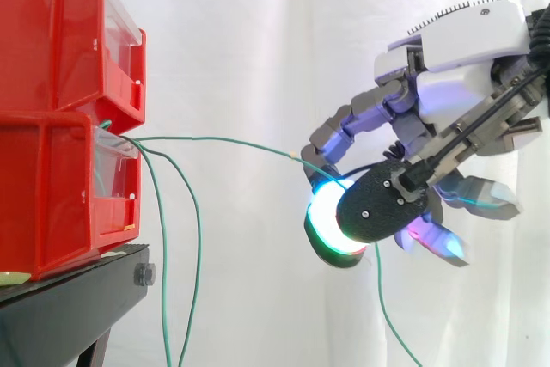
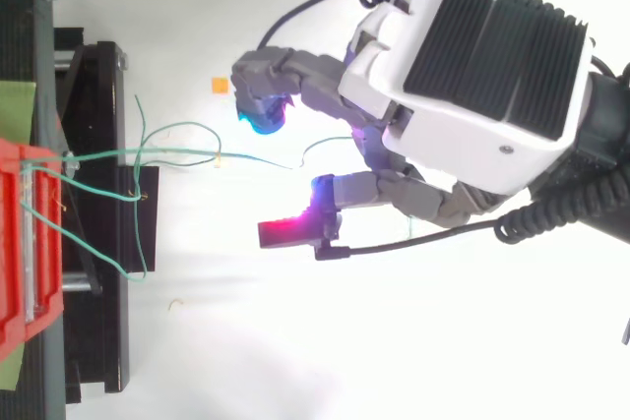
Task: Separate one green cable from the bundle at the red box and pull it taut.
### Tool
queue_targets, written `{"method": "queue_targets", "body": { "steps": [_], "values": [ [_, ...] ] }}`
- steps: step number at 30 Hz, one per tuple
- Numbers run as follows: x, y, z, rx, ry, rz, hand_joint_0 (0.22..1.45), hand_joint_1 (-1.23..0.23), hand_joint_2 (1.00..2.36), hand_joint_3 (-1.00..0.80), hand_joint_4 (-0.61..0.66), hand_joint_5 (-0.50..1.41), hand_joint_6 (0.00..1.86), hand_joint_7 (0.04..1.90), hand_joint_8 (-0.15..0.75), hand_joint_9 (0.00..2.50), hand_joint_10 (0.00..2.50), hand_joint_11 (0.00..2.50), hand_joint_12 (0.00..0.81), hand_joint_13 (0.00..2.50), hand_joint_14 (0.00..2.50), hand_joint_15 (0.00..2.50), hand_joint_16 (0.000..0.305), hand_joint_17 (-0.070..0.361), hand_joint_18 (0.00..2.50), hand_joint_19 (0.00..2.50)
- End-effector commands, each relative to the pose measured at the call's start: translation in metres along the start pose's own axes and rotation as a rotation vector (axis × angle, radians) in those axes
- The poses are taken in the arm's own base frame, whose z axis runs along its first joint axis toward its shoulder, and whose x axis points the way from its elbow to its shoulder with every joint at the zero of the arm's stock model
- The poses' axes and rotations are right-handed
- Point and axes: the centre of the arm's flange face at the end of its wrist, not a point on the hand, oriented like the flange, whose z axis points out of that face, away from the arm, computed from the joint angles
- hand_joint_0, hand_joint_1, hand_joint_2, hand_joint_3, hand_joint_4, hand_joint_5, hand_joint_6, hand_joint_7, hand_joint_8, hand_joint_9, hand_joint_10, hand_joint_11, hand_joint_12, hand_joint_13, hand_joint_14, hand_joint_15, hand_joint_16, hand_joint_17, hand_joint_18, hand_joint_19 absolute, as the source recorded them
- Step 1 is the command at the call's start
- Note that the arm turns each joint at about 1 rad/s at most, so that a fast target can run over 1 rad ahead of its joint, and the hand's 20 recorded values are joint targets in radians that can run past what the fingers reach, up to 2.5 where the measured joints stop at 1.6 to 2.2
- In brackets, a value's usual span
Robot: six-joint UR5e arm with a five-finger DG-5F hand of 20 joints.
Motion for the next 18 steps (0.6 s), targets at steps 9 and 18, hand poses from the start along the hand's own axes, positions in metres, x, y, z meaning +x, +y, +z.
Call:
{"method": "queue_targets", "body": {
  "steps": [9, 18],
  "values": [
    [0.007, -0.006, -0.01, 0.011, 0.109, 0.088, 0.7, -0.71, 1.0, -0.5, 0.18, 0.11, 0.5, 1.33, 0.158, 1.93, 0.02, 0.71, 0.336, 1.4, 0.03, 0.81, 0.038, 0.085, 0.93, 0.66],
    [0.012, -0.011, -0.019, 0.03, 0.209, 0.155, 0.7, -0.72, 1.0, -0.5, 0.18, 0.11, 0.5, 1.33, 0.157, 1.93, 0.02, 0.71, 0.341, 1.4, 0.03, 0.81, 0.038, 0.085, 0.93, 0.65]
  ]
}}
